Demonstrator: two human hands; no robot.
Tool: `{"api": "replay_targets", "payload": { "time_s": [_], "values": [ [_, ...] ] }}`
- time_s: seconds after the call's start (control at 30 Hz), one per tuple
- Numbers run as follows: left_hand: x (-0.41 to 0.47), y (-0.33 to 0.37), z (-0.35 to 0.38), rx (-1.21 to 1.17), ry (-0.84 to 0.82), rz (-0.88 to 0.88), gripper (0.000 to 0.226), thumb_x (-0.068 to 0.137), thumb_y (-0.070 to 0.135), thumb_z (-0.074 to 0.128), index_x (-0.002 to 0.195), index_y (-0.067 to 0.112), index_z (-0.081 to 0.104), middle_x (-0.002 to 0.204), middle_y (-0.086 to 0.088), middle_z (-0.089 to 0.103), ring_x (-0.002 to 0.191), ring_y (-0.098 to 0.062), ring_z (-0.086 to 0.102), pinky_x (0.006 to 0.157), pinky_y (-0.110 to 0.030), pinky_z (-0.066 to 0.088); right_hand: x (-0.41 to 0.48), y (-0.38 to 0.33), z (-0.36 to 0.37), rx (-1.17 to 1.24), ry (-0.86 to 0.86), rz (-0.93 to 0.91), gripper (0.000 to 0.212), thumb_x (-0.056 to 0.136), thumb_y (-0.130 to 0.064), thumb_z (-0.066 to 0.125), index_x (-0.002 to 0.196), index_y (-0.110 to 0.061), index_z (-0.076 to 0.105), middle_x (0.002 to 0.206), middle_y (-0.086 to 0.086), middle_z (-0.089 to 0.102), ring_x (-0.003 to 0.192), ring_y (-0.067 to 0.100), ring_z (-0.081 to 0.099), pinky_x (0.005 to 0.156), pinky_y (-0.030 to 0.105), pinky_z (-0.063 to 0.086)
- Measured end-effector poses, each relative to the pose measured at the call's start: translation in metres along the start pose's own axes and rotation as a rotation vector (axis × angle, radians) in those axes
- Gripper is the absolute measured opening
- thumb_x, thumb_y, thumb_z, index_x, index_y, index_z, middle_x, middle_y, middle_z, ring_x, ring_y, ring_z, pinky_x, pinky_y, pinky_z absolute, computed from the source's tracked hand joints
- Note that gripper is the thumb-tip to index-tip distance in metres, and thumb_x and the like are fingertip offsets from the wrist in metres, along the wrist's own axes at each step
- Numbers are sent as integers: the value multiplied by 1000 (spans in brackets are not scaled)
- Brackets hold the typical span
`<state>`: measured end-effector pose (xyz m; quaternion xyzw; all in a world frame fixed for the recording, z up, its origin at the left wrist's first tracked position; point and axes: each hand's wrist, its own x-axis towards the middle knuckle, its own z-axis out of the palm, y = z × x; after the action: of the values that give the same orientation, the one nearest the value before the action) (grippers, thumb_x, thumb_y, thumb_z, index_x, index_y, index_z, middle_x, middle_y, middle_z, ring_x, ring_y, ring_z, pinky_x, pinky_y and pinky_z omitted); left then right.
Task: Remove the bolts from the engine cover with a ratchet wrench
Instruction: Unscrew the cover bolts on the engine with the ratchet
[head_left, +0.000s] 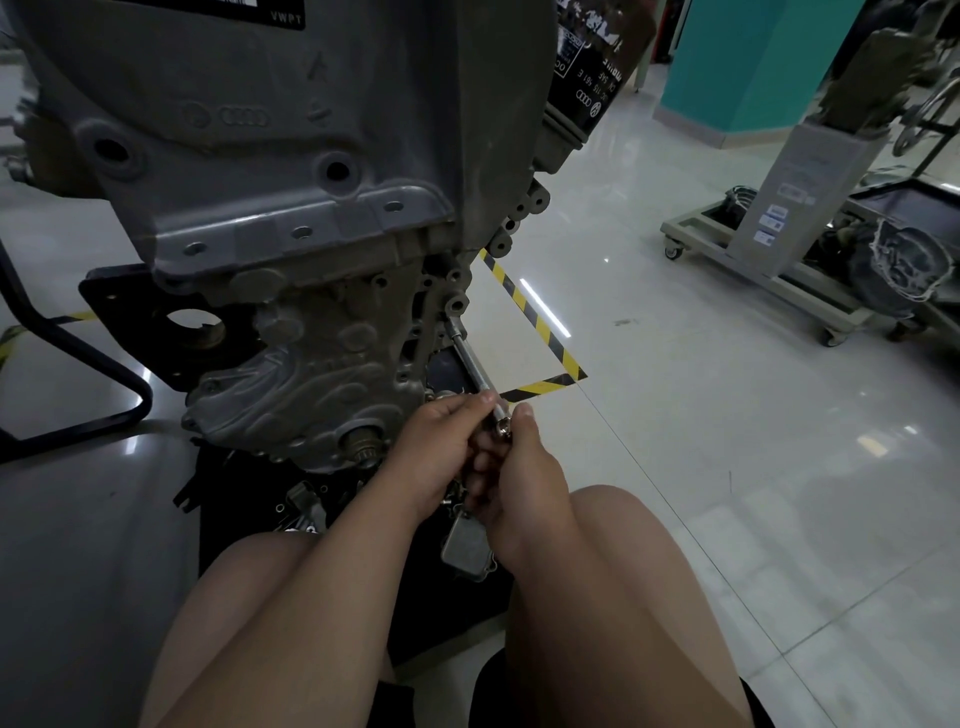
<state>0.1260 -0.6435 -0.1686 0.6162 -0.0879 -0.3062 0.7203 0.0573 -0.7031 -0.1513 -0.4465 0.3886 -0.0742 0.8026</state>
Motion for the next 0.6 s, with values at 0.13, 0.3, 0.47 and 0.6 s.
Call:
{"api": "replay_targets", "payload": {
  "time_s": [0.13,0.3,0.47,0.6],
  "values": [
    [-2,2,0,10,6,-23,29,98,29,51,83,22,74,45,1,40,31,-13,36,35,-16,35,1,1,0,15,-73,92,61,98,-59,35,65,-13,56,44,0,46,34,14,40,43,21,36],
    [-5,4,-1,16,39,-32,30,97,32,53,77,25,73,43,2,37,31,-13,34,36,-16,34,-2,-1,0,16,-123,155,64,97,-63,34,61,-14,55,45,0,43,33,15,37,42,19,33],
    [-5,1,-1,15,70,-35,26,95,35,56,81,19,71,43,0,38,30,-15,33,36,-17,34,-3,2,1,-11,-124,129,64,98,-62,32,62,-14,56,44,0,43,33,15,37,41,19,33],
    [-1,-4,-1,12,90,-1,29,95,32,57,92,6,68,49,-3,39,34,-16,35,37,-18,34,-2,3,1,-66,-70,10,49,99,-55,40,73,-22,66,45,-2,48,34,12,40,44,21,36]
  ]
}}
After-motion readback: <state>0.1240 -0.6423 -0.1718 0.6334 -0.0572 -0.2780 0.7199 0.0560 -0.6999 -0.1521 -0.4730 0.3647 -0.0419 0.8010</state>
